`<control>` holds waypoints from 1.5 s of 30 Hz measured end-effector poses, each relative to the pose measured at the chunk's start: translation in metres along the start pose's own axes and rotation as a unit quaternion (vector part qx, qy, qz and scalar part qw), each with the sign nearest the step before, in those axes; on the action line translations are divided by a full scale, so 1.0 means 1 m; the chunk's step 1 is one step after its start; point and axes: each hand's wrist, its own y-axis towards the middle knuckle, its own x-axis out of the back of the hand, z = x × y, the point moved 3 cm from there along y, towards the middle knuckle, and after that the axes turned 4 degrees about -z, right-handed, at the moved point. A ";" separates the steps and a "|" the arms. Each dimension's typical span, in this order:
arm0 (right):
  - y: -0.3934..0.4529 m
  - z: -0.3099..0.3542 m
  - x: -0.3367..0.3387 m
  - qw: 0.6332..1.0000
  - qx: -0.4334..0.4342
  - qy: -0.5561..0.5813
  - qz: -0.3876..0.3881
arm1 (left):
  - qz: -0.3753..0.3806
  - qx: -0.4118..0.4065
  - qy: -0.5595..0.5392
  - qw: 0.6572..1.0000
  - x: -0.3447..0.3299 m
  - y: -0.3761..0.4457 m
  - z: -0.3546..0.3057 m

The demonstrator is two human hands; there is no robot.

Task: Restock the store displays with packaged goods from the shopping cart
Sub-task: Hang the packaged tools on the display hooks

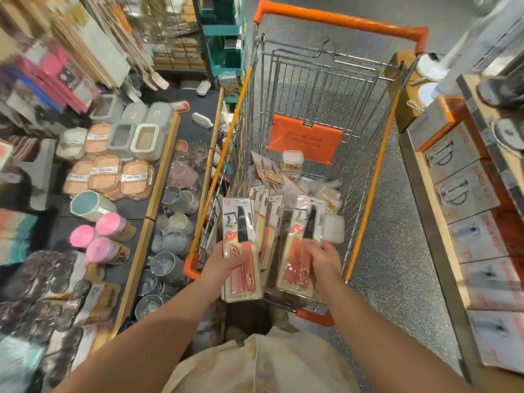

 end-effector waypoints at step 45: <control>0.028 -0.011 0.015 0.976 0.039 -0.187 -0.107 | 0.018 0.006 0.021 1.000 0.007 -0.020 -0.015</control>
